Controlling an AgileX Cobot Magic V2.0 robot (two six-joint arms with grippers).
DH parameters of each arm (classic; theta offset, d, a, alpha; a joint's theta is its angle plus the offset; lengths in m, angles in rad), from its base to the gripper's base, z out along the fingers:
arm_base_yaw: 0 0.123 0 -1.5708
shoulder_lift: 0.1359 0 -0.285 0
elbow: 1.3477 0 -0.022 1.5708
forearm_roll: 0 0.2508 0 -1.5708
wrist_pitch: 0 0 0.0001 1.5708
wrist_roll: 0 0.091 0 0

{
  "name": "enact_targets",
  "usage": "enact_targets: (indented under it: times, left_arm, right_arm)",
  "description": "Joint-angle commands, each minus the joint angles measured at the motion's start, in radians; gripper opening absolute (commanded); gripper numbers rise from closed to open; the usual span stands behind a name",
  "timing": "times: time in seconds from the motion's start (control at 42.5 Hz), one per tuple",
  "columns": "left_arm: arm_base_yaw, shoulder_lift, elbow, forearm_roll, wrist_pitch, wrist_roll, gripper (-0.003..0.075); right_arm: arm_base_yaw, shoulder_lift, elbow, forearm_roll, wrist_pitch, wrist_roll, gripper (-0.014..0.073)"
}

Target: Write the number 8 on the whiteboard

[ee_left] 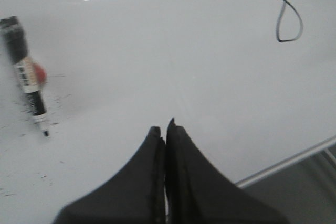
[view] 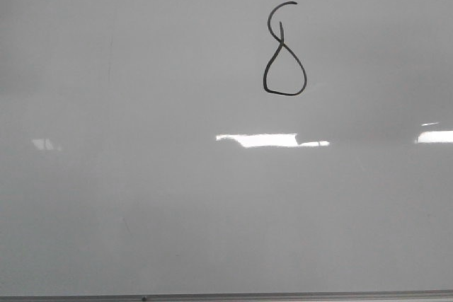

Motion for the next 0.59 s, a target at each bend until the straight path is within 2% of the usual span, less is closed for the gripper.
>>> enact_targets:
  times: [0.0,0.094,0.259,0.377,0.565]
  left_arm:
    - [0.090,-0.075,0.032,-0.052,-0.121,0.018,-0.0020]
    - [0.169,-0.170,0.140,-0.085,-0.223,0.089,-0.0020]
    - [0.324,-0.371,0.364,-0.085,-0.457,0.091,-0.0020]
    - [0.410,-0.468,0.482,-0.085,-0.544,0.091,-0.0020]
    - [0.464,-0.559,0.625,-0.092,-0.629,0.091,-0.0020]
  right_arm:
    - [-0.006,0.003,-0.021,-0.004,-0.056,-0.003,-0.0069]
    - [-0.006,0.003,-0.021,-0.004,-0.055,-0.003,-0.0069]
    - [-0.006,0.003,-0.021,-0.004,-0.055,-0.003,-0.0069]
    - [-0.006,0.003,-0.021,-0.004,-0.055,-0.003,-0.0069]
    - [-0.006,0.003,-0.021,-0.004,-0.055,-0.003,-0.0069]
